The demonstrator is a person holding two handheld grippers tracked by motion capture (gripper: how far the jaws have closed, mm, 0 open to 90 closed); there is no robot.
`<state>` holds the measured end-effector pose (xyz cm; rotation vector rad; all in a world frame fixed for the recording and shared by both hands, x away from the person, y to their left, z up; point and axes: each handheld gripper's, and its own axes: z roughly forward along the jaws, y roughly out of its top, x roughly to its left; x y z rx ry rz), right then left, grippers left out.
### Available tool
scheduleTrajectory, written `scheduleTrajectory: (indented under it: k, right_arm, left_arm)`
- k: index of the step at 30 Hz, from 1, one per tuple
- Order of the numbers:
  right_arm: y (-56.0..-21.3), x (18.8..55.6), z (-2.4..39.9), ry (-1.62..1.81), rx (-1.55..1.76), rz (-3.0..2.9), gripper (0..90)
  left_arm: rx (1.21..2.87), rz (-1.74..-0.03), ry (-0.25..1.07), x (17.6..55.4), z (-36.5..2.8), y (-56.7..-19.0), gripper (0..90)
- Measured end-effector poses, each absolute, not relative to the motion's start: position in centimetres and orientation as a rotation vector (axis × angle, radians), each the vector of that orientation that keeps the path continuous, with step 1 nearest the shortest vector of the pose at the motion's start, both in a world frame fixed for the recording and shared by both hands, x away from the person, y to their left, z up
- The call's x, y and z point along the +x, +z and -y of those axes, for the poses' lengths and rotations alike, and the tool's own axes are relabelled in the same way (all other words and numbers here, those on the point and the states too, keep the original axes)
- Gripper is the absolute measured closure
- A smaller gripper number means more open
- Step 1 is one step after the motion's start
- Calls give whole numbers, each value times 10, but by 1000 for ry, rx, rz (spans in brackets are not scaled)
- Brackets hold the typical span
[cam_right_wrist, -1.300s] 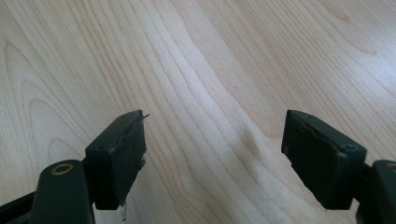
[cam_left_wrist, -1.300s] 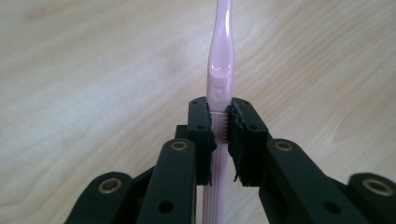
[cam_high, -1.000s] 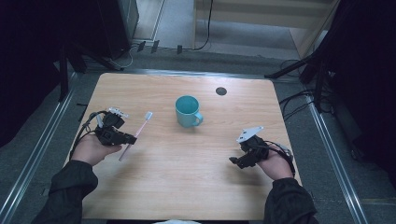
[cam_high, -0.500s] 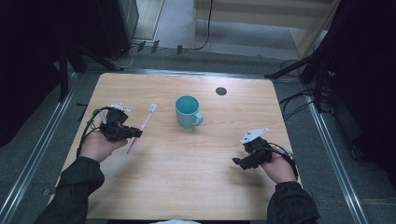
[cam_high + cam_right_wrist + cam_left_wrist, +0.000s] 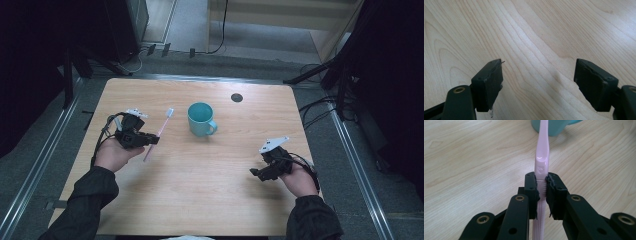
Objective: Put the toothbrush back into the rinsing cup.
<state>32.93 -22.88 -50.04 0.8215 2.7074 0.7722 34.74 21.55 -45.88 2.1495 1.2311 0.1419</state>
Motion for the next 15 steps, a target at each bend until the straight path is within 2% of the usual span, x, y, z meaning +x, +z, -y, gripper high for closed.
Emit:
scheduleTrajectory:
  k: [15]
  right_arm:
    - [-502, 328, 229, 779, 810, -2718, 206]
  left_arm:
    - [2077, -1231, 204, 353, -205, -452, 791]
